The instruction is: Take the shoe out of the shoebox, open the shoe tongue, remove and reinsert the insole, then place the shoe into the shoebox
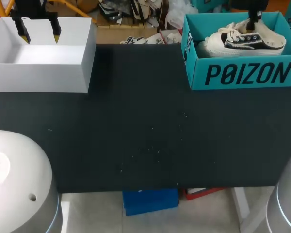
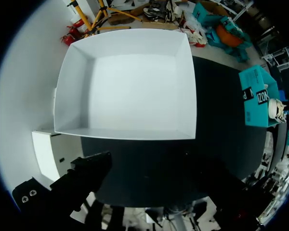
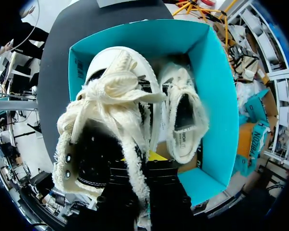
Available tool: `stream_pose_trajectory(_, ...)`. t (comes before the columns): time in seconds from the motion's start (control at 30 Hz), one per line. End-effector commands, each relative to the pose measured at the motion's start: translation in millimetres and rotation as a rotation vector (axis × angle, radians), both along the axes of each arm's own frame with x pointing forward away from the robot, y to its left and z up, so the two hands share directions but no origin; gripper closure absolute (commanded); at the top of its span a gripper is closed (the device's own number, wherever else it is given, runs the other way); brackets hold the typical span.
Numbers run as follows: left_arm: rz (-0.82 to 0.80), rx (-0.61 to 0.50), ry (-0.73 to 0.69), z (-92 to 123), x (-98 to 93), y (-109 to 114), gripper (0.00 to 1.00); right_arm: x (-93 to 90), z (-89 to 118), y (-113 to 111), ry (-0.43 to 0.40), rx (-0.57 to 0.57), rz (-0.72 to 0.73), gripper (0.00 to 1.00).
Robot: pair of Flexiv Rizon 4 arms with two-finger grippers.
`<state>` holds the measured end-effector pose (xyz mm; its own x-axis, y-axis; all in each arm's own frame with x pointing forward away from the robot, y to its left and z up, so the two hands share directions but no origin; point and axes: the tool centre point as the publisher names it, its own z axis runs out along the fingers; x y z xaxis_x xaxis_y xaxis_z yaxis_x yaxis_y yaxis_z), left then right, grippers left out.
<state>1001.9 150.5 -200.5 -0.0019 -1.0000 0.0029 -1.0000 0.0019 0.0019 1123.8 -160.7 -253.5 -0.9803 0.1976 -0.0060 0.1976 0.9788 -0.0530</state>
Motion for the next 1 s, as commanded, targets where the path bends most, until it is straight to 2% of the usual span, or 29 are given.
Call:
stream_pose_trajectory(0.03, 0.001, 0.002, 0.001, 0.5, -0.5, -0.4, 0.0, -19.0, 60.0, 16.0, -0.036, -0.035, 0.002, 1.0)
stream_pose_trajectory(0.2, 0.001, 0.002, 0.001, 0.5, -0.5, -0.4, 0.0, -43.8, 84.4, 43.9, -0.059, -0.069, -0.007, 1.0)
stream_pose_trajectory(0.43, 0.001, 0.002, 0.001, 0.5, -0.5, -0.4, 0.0, -109.1, 99.8, 103.3, -0.078, -0.093, -0.049, 1.0)
stream_pose_trajectory(0.73, 0.001, 0.002, 0.001, 0.5, -0.5, -0.4, 0.0, -192.1, 80.3, 198.1, -0.048, -0.054, -0.051, 1.0)
stream_pose_trajectory(0.9, 0.001, 0.002, 0.001, 0.5, -0.5, -0.4, 0.0, -224.3, 61.5, 250.4, -0.043, -0.013, 0.004, 1.0)
stream_pose_trajectory(1.0, 0.001, 0.002, 0.001, 0.5, -0.5, -0.4, 0.0, -236.1, 48.3, 277.3, -0.052, 0.014, 0.044, 1.0)
